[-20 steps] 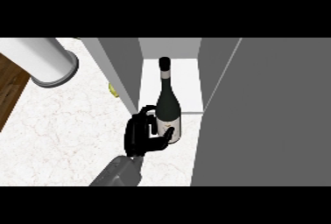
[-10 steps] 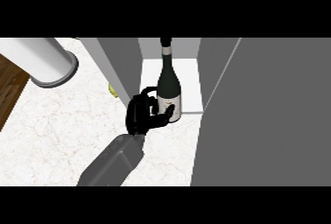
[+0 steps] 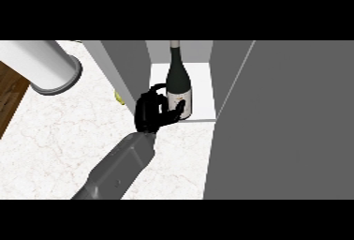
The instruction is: Pick up the wine, place it into the cabinet and close the cabinet
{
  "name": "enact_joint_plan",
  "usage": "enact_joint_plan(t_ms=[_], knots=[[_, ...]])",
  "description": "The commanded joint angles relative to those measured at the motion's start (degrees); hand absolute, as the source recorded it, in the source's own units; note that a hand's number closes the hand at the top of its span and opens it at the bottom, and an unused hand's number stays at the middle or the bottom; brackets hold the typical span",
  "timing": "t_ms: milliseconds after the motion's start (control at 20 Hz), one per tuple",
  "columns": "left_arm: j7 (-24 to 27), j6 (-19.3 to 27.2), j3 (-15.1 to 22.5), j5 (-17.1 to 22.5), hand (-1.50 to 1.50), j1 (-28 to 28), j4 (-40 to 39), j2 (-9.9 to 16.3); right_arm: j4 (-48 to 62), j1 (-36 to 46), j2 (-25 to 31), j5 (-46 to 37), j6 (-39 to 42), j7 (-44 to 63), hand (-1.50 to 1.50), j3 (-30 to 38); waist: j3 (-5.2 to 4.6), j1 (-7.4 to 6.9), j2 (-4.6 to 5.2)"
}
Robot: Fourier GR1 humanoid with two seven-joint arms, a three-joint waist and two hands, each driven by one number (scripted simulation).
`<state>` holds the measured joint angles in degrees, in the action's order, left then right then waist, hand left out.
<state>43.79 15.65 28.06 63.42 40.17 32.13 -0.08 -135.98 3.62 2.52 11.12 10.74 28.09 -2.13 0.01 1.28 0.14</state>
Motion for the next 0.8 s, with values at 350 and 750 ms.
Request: enact_joint_plan(t_ms=[350, 750], knots=[[-6.74, -0.48, -6.56, 1.63, 1.50, 16.14, -12.17, 0.08, 0.15, 2.54, 1.68, 4.98, -0.37, 2.00, -1.50, 4.27, -0.04, 0.47, 0.41], [-9.98, 1.00, -4.19, 3.07, 1.50, 19.98, -16.95, 0.08, 4.05, 2.62, -0.28, -0.10, 0.07, -2.20, -1.50, 0.19, -0.06, 2.03, 0.83]])
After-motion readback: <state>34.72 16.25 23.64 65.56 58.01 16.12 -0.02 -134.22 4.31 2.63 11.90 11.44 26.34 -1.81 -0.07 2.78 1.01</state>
